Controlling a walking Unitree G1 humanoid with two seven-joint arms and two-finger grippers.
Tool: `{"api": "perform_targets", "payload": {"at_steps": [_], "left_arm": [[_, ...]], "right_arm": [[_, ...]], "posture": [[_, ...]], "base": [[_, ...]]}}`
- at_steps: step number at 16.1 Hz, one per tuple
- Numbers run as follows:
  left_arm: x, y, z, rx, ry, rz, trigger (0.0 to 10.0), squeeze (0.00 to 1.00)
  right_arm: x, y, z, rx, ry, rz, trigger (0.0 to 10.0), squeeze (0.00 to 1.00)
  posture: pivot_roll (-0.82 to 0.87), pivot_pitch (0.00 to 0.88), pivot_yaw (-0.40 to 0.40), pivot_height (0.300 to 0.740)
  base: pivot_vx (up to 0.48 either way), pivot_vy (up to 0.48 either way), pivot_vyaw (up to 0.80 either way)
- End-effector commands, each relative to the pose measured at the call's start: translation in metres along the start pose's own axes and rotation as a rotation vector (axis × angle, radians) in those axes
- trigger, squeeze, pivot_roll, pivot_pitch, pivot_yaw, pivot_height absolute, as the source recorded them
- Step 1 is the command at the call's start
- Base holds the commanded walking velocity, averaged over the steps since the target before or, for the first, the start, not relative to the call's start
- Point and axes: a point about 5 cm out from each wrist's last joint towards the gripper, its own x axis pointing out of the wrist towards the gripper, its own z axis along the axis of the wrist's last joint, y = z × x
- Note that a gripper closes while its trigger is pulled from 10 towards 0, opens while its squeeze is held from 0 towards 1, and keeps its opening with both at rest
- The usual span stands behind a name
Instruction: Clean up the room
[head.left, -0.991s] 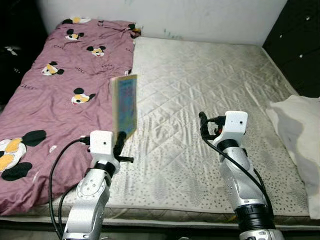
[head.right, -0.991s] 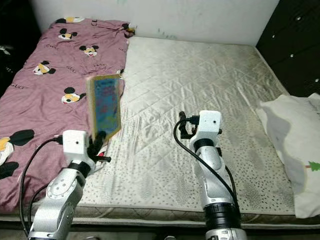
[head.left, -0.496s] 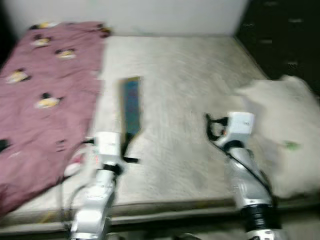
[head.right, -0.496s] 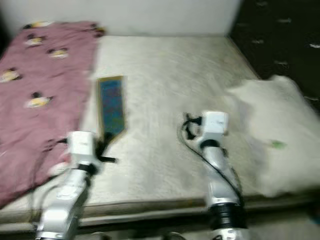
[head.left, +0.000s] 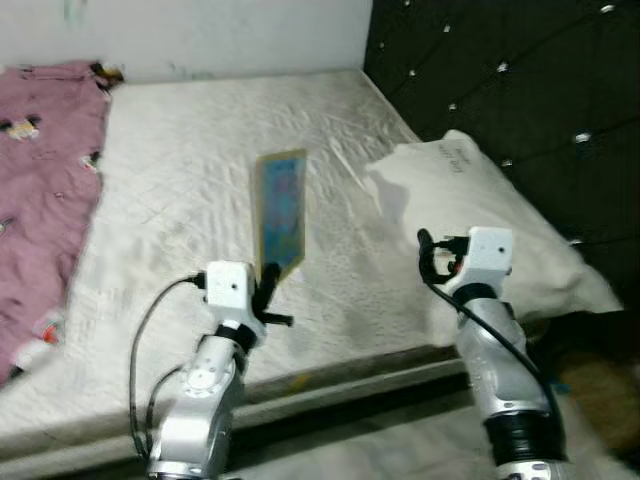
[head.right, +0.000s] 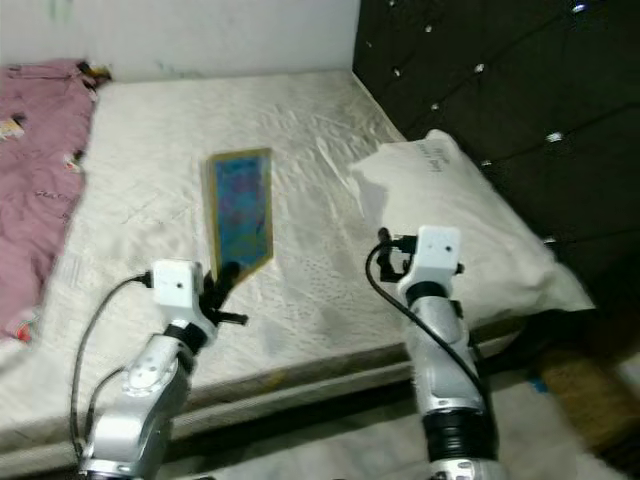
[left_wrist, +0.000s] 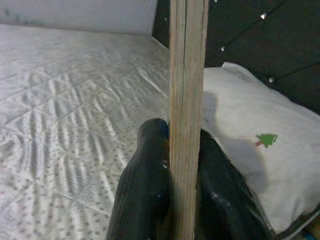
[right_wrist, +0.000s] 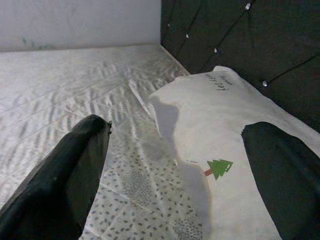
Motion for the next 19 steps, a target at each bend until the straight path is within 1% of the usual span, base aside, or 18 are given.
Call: {"api": "perform_targets", "payload": {"at_steps": [1, 3, 7, 10, 19], "left_arm": [[-0.0006, 0.0033, 0.0088, 0.003, -0.05, 0.014, 10.0, 0.0], [-0.0005, 0.0029, 0.0092, 0.008, -0.057, 0.015, 10.0, 0.0], [-0.0006, 0.0024, 0.0092, 0.014, -0.054, 0.012, 10.0, 0.0], [-0.0003, 0.0022, 0.0095, 0.011, -0.057, 0.008, 10.0, 0.0], [0.0011, 0.003, 0.0089, 0.01, -0.049, 0.003, 10.0, 0.0]], "right_arm": [[0.0001, 0.0044, 0.003, 0.001, -0.013, 0.024, 10.0, 0.0], [-0.0006, 0.0071, 0.0038, -0.019, -0.023, 0.057, 10.0, 0.0], [-0.0013, 0.0082, 0.0038, -0.027, -0.026, 0.064, 10.0, 0.0], [-0.0016, 0.0073, 0.002, -0.026, -0.019, 0.061, 10.0, 0.0], [-0.0007, 0.0069, 0.001, -0.029, -0.016, 0.055, 10.0, 0.0]], "posture": [[-0.02, 0.101, -0.032, 0.74], [-0.02, 0.102, -0.033, 0.74], [-0.02, 0.103, -0.033, 0.74], [-0.02, 0.103, -0.033, 0.74], [-0.02, 0.101, -0.032, 0.74]], "base": [[0.0, 0.0, 0.0], [0.0, 0.0, 0.2], [0.0, 0.0, 0.79], [0.0, 0.0, 0.0], [0.0, -0.279, 0.0]]}}
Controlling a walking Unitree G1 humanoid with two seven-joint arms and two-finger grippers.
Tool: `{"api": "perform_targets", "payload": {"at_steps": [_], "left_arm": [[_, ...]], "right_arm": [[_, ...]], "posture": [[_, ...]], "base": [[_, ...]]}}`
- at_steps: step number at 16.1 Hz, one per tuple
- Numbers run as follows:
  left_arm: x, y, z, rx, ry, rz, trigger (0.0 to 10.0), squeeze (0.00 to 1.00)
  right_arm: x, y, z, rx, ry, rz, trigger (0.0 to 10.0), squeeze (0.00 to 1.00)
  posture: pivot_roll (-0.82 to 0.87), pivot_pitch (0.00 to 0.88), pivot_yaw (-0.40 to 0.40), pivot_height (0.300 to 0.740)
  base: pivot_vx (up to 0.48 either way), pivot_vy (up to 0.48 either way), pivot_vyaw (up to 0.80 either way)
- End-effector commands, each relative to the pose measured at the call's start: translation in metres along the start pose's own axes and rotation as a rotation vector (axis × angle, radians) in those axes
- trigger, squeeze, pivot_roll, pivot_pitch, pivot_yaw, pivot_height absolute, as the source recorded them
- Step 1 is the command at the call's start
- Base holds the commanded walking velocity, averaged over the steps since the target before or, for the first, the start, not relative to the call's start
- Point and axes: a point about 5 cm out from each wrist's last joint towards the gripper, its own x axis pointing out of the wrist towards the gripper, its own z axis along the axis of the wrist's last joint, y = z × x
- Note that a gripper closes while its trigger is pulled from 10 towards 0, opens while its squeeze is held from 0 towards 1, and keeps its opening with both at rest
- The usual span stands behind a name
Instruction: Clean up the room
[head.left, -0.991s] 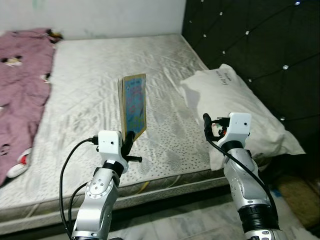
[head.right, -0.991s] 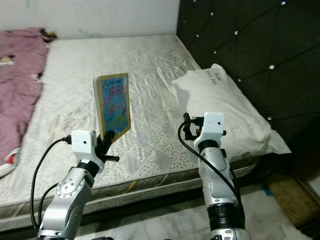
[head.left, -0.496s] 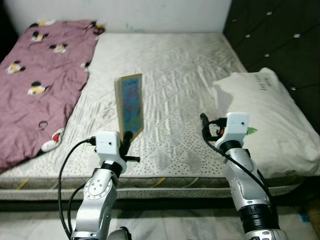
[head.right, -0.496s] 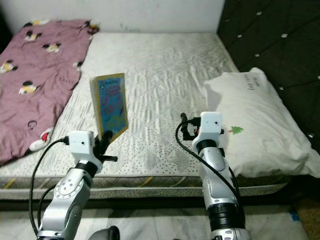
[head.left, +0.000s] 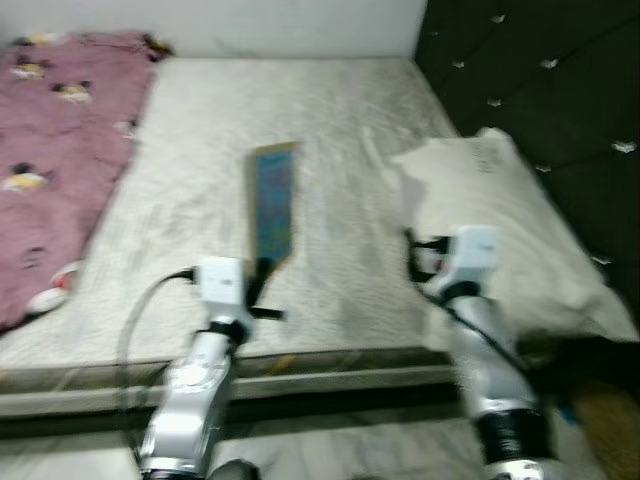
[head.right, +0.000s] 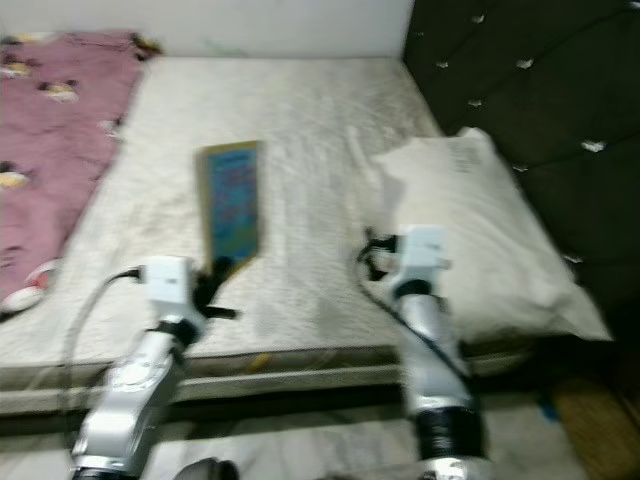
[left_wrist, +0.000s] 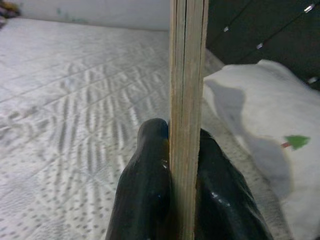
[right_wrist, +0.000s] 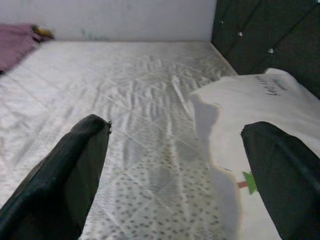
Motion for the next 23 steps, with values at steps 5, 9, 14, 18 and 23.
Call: {"api": "perform_targets", "payload": {"at_steps": [5, 9, 14, 18, 23], "left_arm": [[0.0015, -0.0079, 0.0067, -0.012, -0.044, -0.026, 10.0, 0.0], [0.0011, -0.0075, 0.0102, 0.012, -0.073, -0.043, 10.0, 0.0], [-0.0011, -0.0071, 0.0127, -0.026, -0.097, -0.08, 10.0, 0.0], [-0.0009, -0.0073, 0.0127, -0.032, -0.095, -0.092, 10.0, 0.0], [-0.0009, -0.0081, 0.0122, -0.037, -0.091, -0.095, 10.0, 0.0]], "right_arm": [[-0.003, -0.0125, -0.002, -0.015, 0.003, -0.039, 10.0, 0.0], [-0.0029, -0.0118, -0.0021, -0.016, 0.004, -0.029, 10.0, 0.0], [-0.002, -0.0098, -0.0009, -0.007, -0.002, -0.017, 10.0, 0.0], [-0.0016, -0.0111, -0.0016, -0.016, 0.001, -0.026, 10.0, 0.0], [-0.0023, -0.0111, -0.0026, -0.015, 0.003, -0.027, 10.0, 0.0]], "posture": [[-0.02, 0.099, -0.029, 0.74], [-0.02, 0.097, -0.029, 0.74], [-0.01, 0.091, -0.03, 0.74], [-0.01, 0.09, -0.029, 0.74], [-0.02, 0.093, -0.028, 0.74]], "base": [[0.0, -0.235, 0.0], [0.0, 0.0, 0.0], [0.222, 0.0, 0.0], [0.316, 0.0, 0.0], [0.33, 0.0, 0.0]]}}
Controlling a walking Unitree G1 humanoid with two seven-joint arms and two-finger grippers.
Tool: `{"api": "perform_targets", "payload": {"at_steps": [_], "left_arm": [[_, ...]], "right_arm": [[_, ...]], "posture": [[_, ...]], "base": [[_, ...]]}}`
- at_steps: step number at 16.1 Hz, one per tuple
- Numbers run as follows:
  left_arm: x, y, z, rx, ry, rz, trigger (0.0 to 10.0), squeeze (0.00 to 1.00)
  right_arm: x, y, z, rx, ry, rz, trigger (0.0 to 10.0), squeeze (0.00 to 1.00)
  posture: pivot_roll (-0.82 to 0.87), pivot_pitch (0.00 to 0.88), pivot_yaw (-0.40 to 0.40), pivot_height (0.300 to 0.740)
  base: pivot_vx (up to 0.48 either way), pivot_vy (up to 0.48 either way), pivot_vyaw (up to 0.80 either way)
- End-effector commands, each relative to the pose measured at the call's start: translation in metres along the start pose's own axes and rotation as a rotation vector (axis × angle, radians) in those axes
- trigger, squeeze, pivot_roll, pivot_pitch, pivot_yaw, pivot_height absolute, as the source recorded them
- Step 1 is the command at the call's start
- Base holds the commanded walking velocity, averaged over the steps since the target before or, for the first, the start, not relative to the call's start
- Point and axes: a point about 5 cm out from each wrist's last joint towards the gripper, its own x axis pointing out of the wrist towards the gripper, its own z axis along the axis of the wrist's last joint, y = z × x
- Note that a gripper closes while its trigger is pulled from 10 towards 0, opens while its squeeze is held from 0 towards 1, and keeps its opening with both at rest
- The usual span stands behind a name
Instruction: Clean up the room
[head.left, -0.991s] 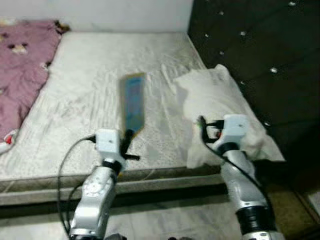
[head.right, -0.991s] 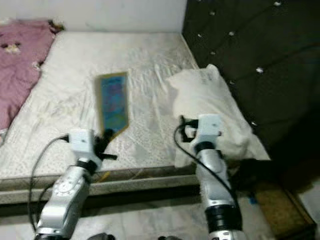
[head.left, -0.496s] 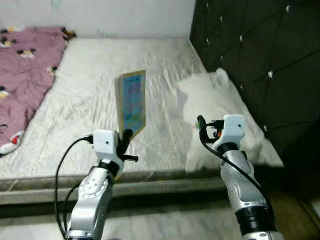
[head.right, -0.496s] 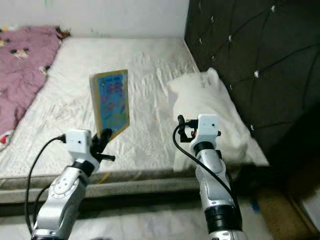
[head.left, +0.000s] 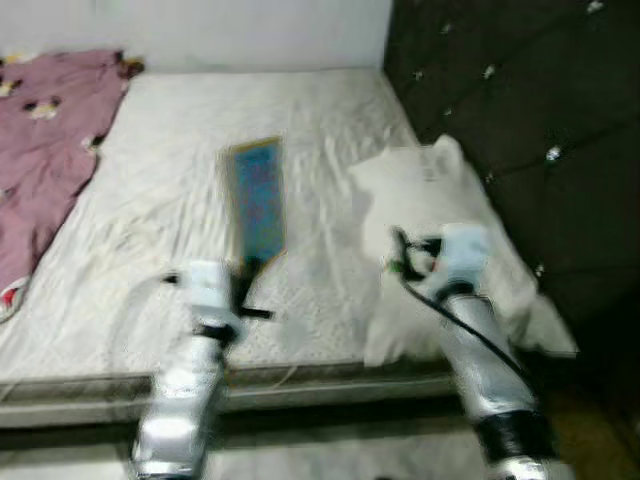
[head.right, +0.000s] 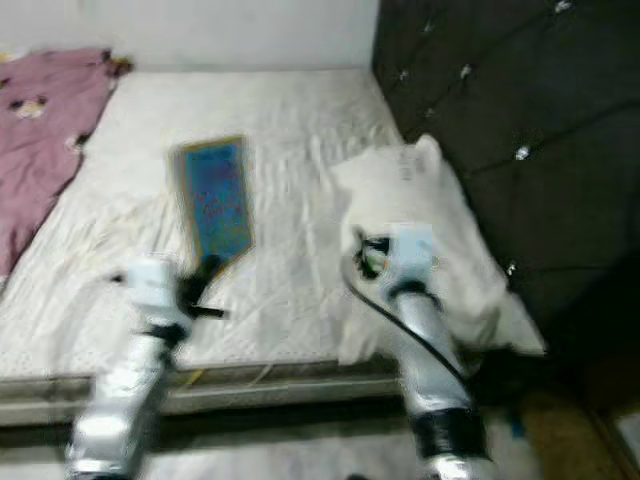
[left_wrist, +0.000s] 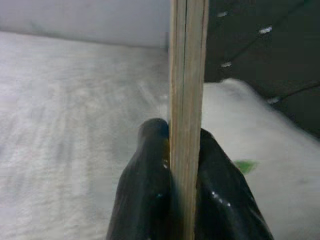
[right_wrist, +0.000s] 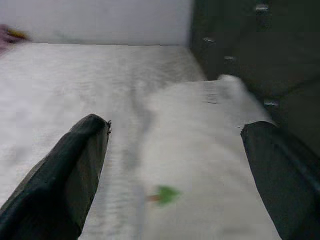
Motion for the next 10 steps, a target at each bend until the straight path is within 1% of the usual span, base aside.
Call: {"api": "perform_targets", "payload": {"at_steps": [1, 3, 10], "left_arm": [[-0.0005, 0.0062, 0.0107, 0.031, -0.041, 0.002, 10.0, 0.0], [-0.0003, 0.0064, 0.0107, 0.031, -0.041, 0.002, 10.0, 0.0], [0.0006, 0.0074, 0.0088, 0.038, -0.037, 0.029, 10.0, 0.0]], "right_arm": [[0.0026, 0.0093, 0.0037, 0.015, -0.014, 0.023, 10.0, 0.0], [0.0027, 0.0095, 0.0037, 0.015, -0.013, 0.023, 10.0, 0.0], [0.0022, 0.0087, 0.0024, 0.009, -0.01, 0.025, 10.0, 0.0]], "posture": [[-0.02, 0.094, -0.028, 0.74], [-0.02, 0.094, -0.028, 0.74], [-0.02, 0.093, -0.029, 0.74]], "base": [[0.33, 0.0, 0.0], [0.328, 0.0, 0.0], [0.0, 0.0, 0.0]]}}
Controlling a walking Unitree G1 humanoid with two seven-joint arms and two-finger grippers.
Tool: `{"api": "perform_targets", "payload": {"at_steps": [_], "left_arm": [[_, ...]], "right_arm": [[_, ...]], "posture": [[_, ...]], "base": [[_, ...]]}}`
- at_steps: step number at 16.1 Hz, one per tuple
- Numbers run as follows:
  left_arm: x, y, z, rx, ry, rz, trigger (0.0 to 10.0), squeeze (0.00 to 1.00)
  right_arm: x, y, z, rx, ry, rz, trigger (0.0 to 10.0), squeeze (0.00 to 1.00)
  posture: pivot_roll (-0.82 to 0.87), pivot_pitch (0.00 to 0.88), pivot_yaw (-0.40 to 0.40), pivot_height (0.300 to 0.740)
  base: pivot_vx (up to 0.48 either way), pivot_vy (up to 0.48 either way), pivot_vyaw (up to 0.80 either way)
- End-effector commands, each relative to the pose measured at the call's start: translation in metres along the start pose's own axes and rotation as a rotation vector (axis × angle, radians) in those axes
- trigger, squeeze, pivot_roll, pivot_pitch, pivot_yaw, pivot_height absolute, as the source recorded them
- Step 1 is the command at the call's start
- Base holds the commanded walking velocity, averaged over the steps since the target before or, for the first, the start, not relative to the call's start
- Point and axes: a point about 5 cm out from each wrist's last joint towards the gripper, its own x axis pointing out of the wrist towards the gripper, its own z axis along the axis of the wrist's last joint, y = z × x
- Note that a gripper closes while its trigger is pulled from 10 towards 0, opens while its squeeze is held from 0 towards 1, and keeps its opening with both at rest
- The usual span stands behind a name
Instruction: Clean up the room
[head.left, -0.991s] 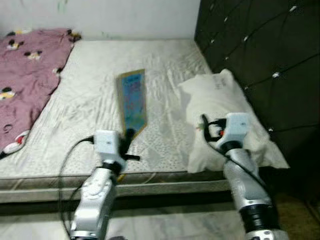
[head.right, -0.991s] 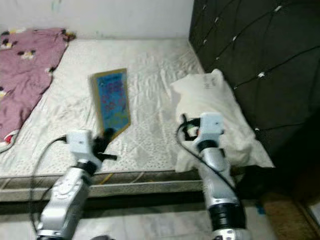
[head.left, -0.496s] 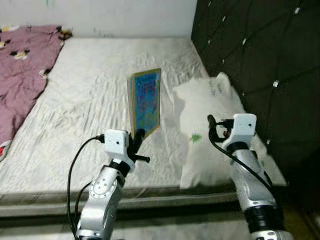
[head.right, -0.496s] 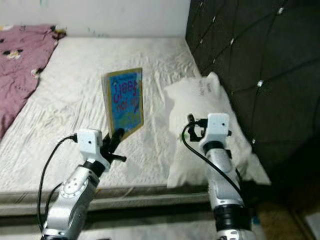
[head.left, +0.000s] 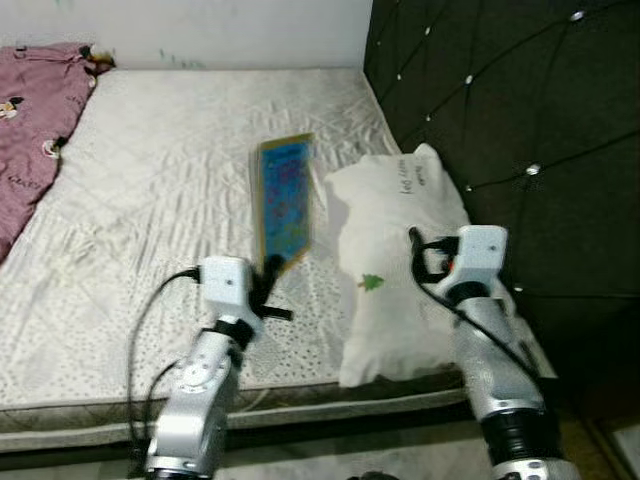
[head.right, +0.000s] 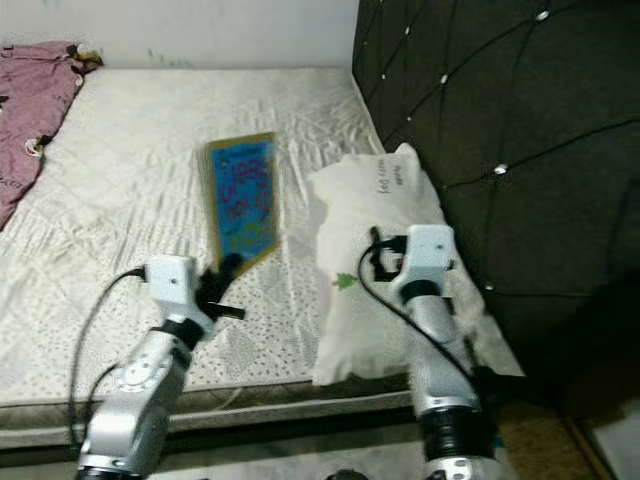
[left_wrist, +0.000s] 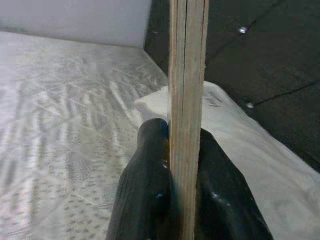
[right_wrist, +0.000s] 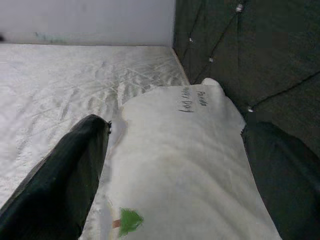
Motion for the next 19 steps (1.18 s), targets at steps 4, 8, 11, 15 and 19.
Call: {"api": "perform_targets", "payload": {"at_steps": [4, 8, 11, 15, 19], "left_arm": [[-0.001, 0.008, 0.003, 0.006, -0.022, 0.073, 10.0, 0.0], [-0.004, 0.01, -0.005, 0.003, 0.024, 0.13, 10.0, 0.0], [-0.007, 0.009, -0.002, 0.013, 0.0, 0.115, 10.0, 0.0], [-0.008, 0.009, -0.002, -0.018, 0.017, 0.103, 10.0, 0.0], [-0.009, 0.01, -0.001, -0.027, 0.01, 0.075, 10.0, 0.0]], "right_arm": [[-0.001, -0.001, -0.001, -0.02, 0.0, 0.008, 10.0, 0.0], [-0.005, -0.002, -0.005, -0.02, 0.017, 0.007, 10.0, 0.0], [-0.006, -0.002, -0.005, -0.02, 0.02, 0.009, 10.0, 0.0], [-0.008, -0.002, -0.007, -0.008, 0.031, 0.005, 10.0, 0.0], [-0.008, -0.002, -0.008, -0.004, 0.035, 0.003, 10.0, 0.0]], "posture": [[-0.02, 0.099, -0.033, 0.74], [-0.02, 0.118, -0.04, 0.74], [-0.02, 0.128, -0.042, 0.74], [-0.02, 0.139, -0.039, 0.74], [-0.02, 0.139, -0.037, 0.74]], "base": [[0.0, 0.0, 0.6], [0.0, 0.0, 0.0], [0.0, 0.0, 0.0], [0.0, 0.0, 0.0], [0.067, 0.0, 0.0]]}}
